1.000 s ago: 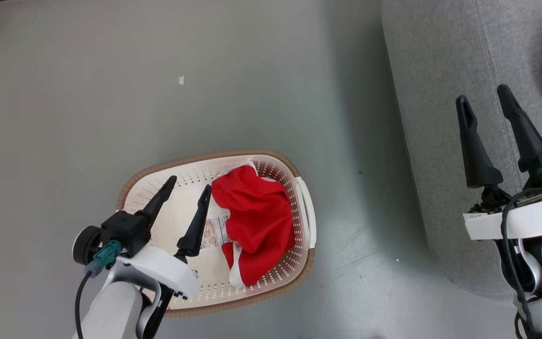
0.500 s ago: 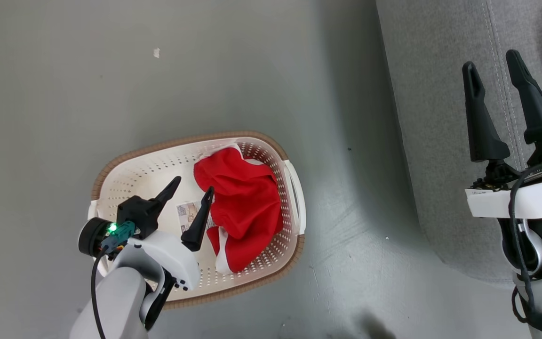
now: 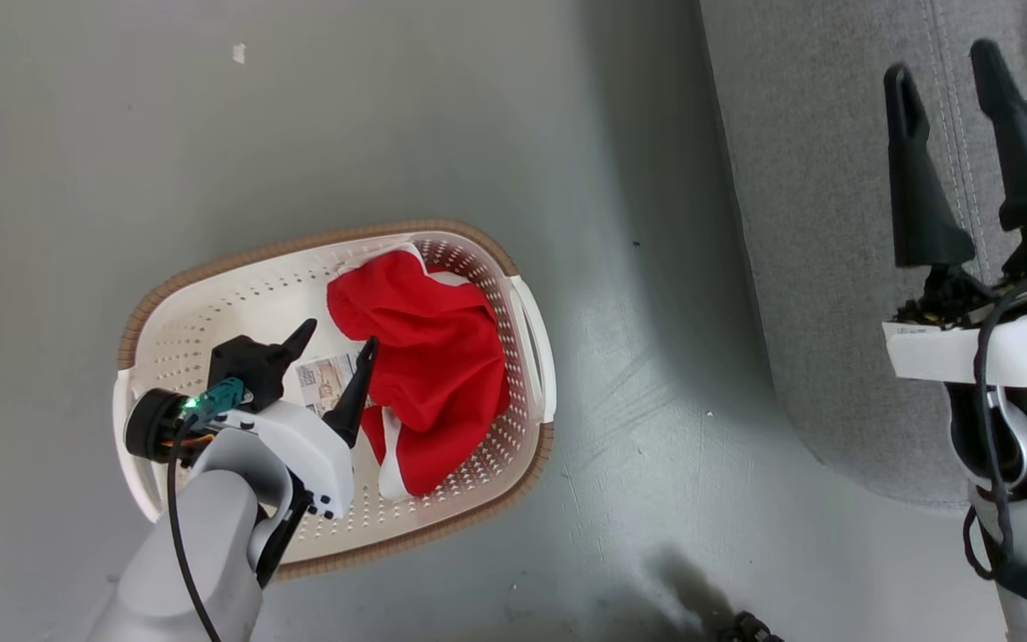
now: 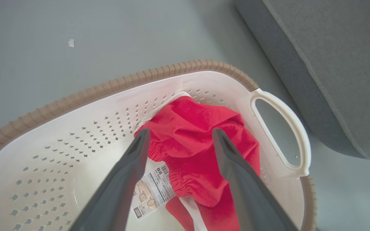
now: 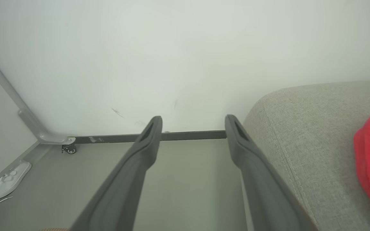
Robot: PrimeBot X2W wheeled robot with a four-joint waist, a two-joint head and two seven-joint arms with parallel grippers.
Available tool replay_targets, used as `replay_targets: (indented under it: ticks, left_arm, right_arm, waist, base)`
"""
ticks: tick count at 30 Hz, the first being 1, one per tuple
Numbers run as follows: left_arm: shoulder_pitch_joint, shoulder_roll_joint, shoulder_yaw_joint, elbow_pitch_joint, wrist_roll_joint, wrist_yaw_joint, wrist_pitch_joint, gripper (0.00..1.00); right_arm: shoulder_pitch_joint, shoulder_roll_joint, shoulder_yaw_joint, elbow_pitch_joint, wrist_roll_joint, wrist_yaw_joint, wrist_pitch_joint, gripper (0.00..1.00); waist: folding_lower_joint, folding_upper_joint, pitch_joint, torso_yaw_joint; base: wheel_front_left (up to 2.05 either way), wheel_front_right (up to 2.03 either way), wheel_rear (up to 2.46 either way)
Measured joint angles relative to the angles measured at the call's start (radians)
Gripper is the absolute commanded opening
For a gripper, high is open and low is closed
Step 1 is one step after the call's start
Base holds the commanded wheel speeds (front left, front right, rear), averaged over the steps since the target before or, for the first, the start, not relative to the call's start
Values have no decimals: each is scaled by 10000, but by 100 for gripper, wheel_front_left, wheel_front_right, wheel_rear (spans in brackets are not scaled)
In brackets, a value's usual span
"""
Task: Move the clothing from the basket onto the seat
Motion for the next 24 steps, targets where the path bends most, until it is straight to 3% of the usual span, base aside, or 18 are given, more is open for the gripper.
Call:
replay_targets:
  ticks: [24]
  left_arm:
    - [-1852,207,-640,2197,132,-2,65,100]
  right_arm:
    - [-675,236,119,-240,8,0,0,100]
  waist:
    - [0,0,1229,-629]
  base:
    - [0,0,0]
